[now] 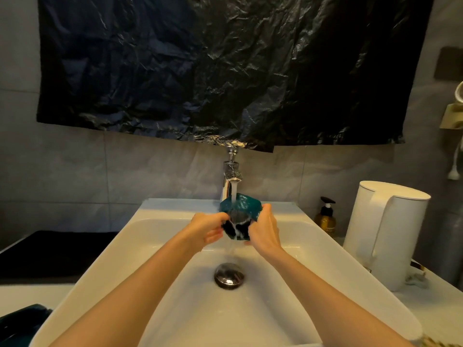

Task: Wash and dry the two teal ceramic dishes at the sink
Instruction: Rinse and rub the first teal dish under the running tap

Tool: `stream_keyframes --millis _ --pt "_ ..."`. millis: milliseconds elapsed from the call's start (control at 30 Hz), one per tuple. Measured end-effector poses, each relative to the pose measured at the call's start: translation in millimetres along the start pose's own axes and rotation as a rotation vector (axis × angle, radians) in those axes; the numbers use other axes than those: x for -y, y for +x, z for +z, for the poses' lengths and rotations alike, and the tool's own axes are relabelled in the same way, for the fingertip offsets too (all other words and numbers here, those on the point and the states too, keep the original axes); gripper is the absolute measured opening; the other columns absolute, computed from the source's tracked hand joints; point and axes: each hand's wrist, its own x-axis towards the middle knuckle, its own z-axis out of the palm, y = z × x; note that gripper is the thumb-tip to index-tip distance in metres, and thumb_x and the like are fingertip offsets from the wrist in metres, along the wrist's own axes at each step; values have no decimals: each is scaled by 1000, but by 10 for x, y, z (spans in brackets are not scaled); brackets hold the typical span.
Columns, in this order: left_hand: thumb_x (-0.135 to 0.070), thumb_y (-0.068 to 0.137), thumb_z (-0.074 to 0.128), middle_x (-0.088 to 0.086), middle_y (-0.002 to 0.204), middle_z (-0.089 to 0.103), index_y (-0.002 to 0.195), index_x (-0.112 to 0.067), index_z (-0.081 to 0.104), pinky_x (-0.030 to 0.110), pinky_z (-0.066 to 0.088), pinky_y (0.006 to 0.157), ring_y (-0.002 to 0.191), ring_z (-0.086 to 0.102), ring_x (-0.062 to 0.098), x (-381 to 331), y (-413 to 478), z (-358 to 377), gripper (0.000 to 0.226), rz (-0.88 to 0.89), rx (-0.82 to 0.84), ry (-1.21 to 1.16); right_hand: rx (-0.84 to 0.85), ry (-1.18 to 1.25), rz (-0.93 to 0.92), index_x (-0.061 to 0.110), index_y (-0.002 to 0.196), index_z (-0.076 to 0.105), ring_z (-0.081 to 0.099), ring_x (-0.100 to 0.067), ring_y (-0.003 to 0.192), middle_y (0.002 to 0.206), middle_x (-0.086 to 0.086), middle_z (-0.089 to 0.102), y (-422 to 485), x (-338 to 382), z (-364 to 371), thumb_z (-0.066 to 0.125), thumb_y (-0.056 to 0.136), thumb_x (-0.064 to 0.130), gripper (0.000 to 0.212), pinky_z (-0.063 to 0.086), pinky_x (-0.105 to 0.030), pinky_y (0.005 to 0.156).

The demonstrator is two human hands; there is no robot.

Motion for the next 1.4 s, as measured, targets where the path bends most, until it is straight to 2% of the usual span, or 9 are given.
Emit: stream_keyframes --millis 100,300,500,700,867,1033,1133,1267,1400 --pt "-6 86 59 18 98 66 92 4 61 36 50 91 96 62 25 -79 -111 -16 12 -233 217 -418 -48 -24 -44 14 105 38 47 -20 88 113 -9 54 -2 -7 -40 47 89 0 23 39 -32 73" --pt "-12 92 52 26 121 58 121 6 49 41 45 99 113 57 34 -162 -218 -3 35 -260 386 -948 -37 26 -161 19 103 35 54 -19 88 107 -2 53 -50 12 16 52 87 -1 30 48 -36 69" --pt "-10 93 55 22 123 57 118 7 54 38 41 103 120 54 31 -251 -248 -69 30 -161 257 -793 193 221 -205 18 104 32 58 -19 99 109 -3 49 -88 28 125 63 87 14 36 56 -46 77" --pt "-13 95 52 20 107 60 116 9 53 38 46 88 108 56 31 -186 -189 -68 31 29 144 -464 701 726 361 11 118 45 55 -35 112 118 -21 52 -49 182 -73 58 69 12 50 48 -53 94" --pt "-21 92 57 15 102 67 111 2 58 27 57 73 91 65 22 -113 -162 5 30 175 240 -126 610 783 606 25 117 55 54 -34 112 120 -13 58 -23 261 -170 54 80 68 57 46 -54 92" --pt "-31 96 48 8 116 62 123 -14 48 25 56 76 104 60 18 45 -205 175 32 358 294 166 617 748 688 14 107 63 55 -28 109 112 -15 62 -85 258 -261 61 70 71 68 47 -45 95" --pt "-39 99 38 7 114 57 120 -20 45 20 52 65 98 58 15 156 -244 351 29 377 149 148 590 762 695 15 102 64 57 -26 103 106 -13 64 -105 234 -215 58 75 68 60 49 -41 89" --pt "-53 96 29 9 102 61 107 -18 54 34 55 78 91 61 20 147 -170 483 44 380 -82 62 530 771 695 17 99 65 57 -23 95 96 -9 65 -154 298 -60 48 81 69 58 48 -35 79" --pt "-55 96 29 9 97 64 102 -18 58 26 50 66 85 61 18 69 -169 426 48 339 -34 81 485 698 696 15 104 64 59 -25 92 95 -12 65 -148 308 -15 45 81 71 63 50 -33 74"
